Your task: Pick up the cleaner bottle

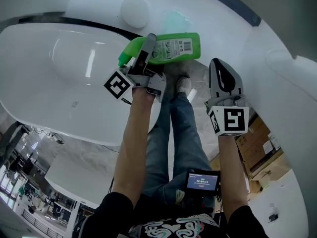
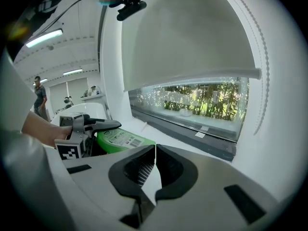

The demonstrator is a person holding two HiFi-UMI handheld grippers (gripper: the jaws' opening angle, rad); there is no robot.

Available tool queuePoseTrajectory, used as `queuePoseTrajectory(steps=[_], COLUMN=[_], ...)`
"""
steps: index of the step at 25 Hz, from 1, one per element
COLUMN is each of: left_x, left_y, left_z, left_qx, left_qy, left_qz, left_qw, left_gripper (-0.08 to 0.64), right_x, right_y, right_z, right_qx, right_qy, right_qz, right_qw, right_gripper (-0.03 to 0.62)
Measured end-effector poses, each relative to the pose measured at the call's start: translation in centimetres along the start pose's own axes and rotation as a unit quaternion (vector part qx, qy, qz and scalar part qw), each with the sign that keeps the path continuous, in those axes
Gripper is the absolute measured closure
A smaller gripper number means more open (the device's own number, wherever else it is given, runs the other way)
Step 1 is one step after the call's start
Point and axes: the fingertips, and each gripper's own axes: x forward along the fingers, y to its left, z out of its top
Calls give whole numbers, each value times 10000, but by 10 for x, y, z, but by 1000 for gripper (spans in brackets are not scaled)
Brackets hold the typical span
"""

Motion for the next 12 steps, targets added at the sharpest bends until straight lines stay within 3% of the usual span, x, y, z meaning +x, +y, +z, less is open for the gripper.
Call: queuePoseTrajectory(steps=[6, 12], left_x=[-30, -41], left_y=[-49, -69], left_z=[12, 23], left_qx=[-180, -151], left_qy=[-160, -243], left_qz=[-193, -452], left_qw=[9995, 9986], left_gripper=[377, 377], right_x=[-27, -32], right_y=[10, 7], right_z=[35, 60], right_qx=[-115, -512], right_qy=[-100, -347], right_qz=[-35, -105], right_qw=[9999, 9980], right_gripper=[563, 563])
